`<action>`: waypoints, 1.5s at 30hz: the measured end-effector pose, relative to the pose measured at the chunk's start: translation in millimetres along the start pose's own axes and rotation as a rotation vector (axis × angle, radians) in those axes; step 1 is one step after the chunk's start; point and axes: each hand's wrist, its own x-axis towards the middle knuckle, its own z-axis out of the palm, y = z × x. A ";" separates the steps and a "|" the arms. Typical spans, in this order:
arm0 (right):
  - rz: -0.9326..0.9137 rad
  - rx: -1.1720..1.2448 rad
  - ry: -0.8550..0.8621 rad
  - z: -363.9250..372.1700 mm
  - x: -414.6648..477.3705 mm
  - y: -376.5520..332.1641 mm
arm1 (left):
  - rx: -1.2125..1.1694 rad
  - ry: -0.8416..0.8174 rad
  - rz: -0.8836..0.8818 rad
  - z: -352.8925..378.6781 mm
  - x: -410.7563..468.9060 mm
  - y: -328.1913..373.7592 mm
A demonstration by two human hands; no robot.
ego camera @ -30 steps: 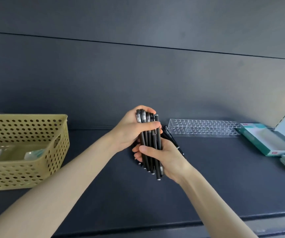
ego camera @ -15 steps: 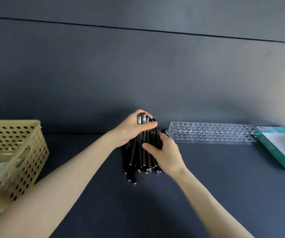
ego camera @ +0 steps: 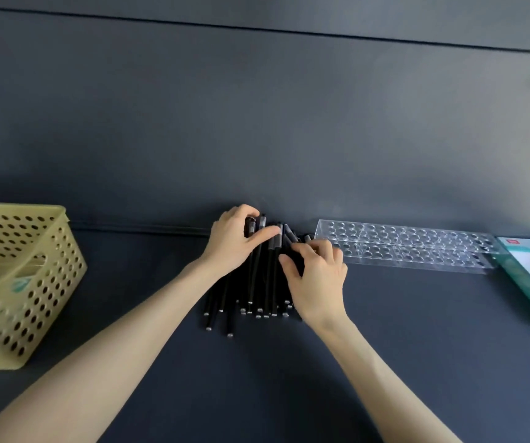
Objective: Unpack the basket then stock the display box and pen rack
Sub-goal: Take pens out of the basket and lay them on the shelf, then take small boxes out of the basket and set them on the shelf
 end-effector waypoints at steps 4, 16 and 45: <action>-0.027 -0.032 0.010 -0.6 -6.2 2.6 | -0.006 0.034 0.025 0.3 -10.2 0.7; -0.020 -0.177 -0.051 4.8 -16.5 -1.6 | 0.242 -0.129 -0.058 -4.3 -76.2 -9.8; -0.462 0.327 0.043 30.8 -119.9 -243.3 | 0.251 0.343 0.256 -280.9 -208.4 -70.5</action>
